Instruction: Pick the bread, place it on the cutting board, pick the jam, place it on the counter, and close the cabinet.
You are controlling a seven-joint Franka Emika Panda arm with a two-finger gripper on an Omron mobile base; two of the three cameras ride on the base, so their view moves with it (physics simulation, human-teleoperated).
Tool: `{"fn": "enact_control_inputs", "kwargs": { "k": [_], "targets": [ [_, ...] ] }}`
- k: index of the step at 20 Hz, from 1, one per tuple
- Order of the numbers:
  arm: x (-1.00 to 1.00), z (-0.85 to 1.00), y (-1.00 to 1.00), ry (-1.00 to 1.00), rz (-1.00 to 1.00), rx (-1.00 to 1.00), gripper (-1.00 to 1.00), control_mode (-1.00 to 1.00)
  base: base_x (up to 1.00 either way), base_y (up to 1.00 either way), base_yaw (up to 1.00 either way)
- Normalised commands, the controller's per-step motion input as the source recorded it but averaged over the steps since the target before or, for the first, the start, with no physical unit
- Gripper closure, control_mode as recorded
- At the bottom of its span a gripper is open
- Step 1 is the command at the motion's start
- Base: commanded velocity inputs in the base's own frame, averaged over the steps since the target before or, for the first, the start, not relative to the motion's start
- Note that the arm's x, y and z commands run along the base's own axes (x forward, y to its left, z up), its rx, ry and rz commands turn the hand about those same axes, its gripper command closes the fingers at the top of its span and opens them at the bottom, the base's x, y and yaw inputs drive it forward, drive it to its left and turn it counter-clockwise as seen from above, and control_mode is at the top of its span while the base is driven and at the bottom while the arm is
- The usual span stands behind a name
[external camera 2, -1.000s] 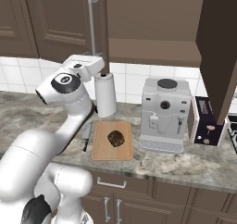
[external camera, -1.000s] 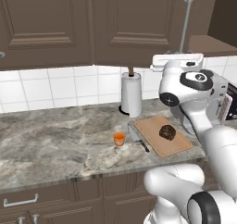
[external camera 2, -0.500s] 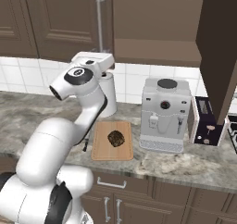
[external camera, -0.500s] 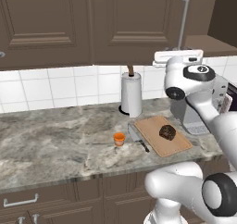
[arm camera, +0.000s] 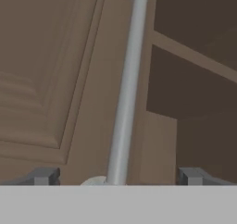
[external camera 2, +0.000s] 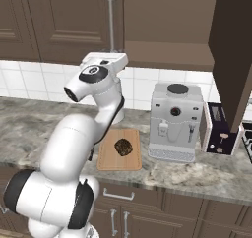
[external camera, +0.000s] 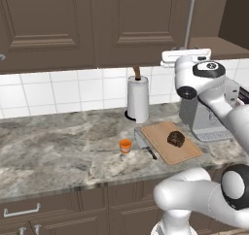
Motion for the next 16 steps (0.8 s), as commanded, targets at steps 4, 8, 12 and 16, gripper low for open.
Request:
{"fn": "enact_control_inputs", "kwargs": {
  "k": [4, 8, 12, 16],
  "targets": [
    [0.32, 0.00, -0.11, 0.00, 0.05, 0.00, -1.00, -1.00, 0.00, 0.00, 0.00],
    [0.31, 0.00, -0.11, 0.00, 0.05, 0.00, -1.00, -1.00, 0.00, 0.00, 0.00],
    [0.31, 0.00, -0.11, 0.00, 0.06, 0.00, -1.00, -1.00, 0.00, 0.00, 0.00],
    [0.30, 0.00, -0.10, 0.00, 0.05, 0.00, -1.00, -1.00, 0.00, 0.00, 0.00]
  ]
}}
